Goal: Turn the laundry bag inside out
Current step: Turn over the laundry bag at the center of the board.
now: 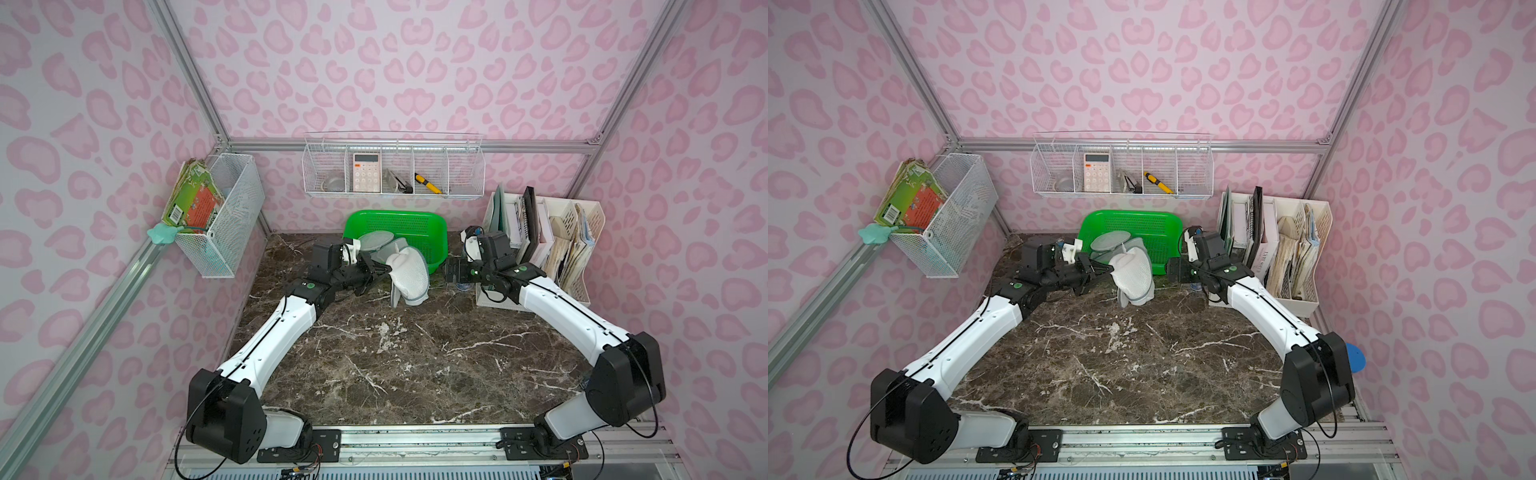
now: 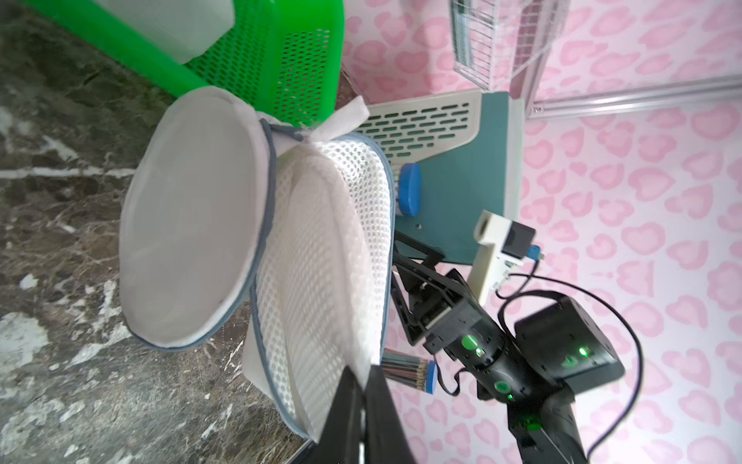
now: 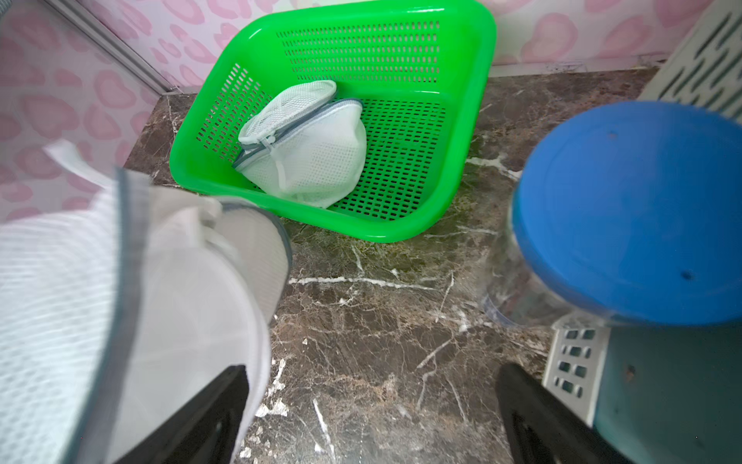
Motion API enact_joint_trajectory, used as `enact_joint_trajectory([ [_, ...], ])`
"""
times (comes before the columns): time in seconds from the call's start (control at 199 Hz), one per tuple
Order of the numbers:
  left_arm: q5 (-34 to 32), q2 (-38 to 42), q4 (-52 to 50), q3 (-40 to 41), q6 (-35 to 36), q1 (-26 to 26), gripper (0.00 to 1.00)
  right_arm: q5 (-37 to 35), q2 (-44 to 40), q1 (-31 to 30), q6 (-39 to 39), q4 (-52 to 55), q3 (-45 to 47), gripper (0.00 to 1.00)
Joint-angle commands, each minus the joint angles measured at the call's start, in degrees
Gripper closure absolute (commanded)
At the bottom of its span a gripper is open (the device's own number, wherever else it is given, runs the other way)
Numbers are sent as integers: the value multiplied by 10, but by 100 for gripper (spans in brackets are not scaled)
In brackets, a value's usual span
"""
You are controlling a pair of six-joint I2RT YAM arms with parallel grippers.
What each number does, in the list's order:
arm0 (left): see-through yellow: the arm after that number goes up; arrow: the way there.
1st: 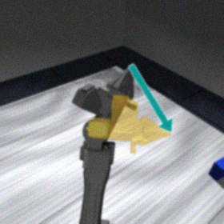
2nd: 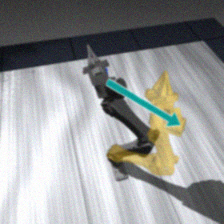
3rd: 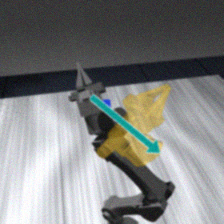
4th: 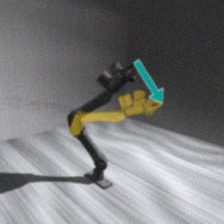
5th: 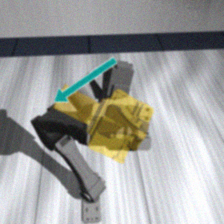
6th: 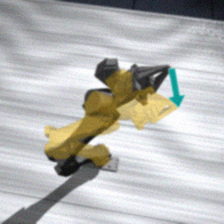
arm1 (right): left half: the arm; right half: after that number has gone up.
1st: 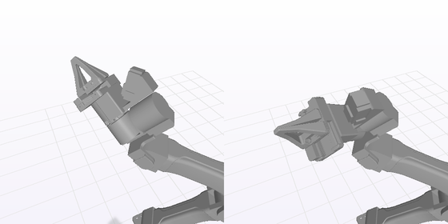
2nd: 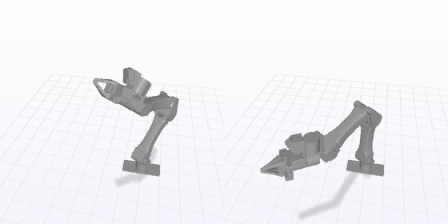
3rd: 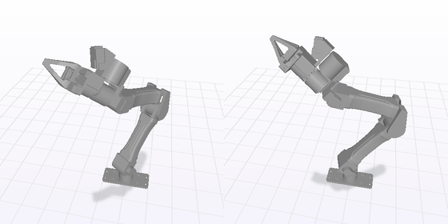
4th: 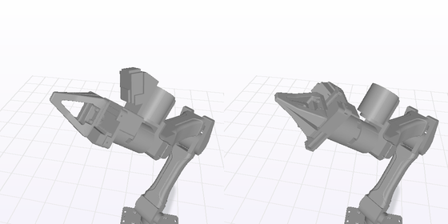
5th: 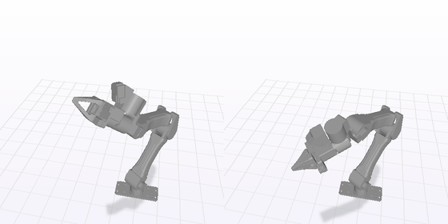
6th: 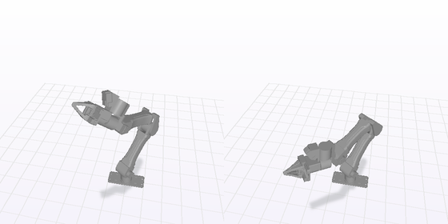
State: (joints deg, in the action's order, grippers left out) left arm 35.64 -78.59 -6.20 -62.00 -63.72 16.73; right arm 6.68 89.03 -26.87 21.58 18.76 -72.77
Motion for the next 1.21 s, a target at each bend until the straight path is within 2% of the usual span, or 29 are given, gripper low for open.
enact_joint_trajectory([
  [0.0,14,1,91,30,-47,-7,100,-3,16,-12,-21,13,-11,1],
  [0.287,-1,13,71,82,-14,-37,100,24,79,-43,-25,47,-47,1],
  [0.387,3,9,52,68,-6,-36,100,15,77,-43,-22,46,-48,1],
  [0.589,15,-30,86,-2,-28,-5,100,-7,56,-10,-19,66,-70,1],
  [0.75,37,-75,161,-44,-89,29,100,-10,30,21,-32,77,-70,1],
  [0.875,51,-95,280,-24,-172,37,100,-17,17,23,-44,77,-66,1],
  [0.936,59,-98,302,-15,-189,35,100,-15,18,23,-44,77,-67,1],
  [1.207,48,-71,383,115,-263,-16,100,-25,53,-18,-54,88,-86,1],
])
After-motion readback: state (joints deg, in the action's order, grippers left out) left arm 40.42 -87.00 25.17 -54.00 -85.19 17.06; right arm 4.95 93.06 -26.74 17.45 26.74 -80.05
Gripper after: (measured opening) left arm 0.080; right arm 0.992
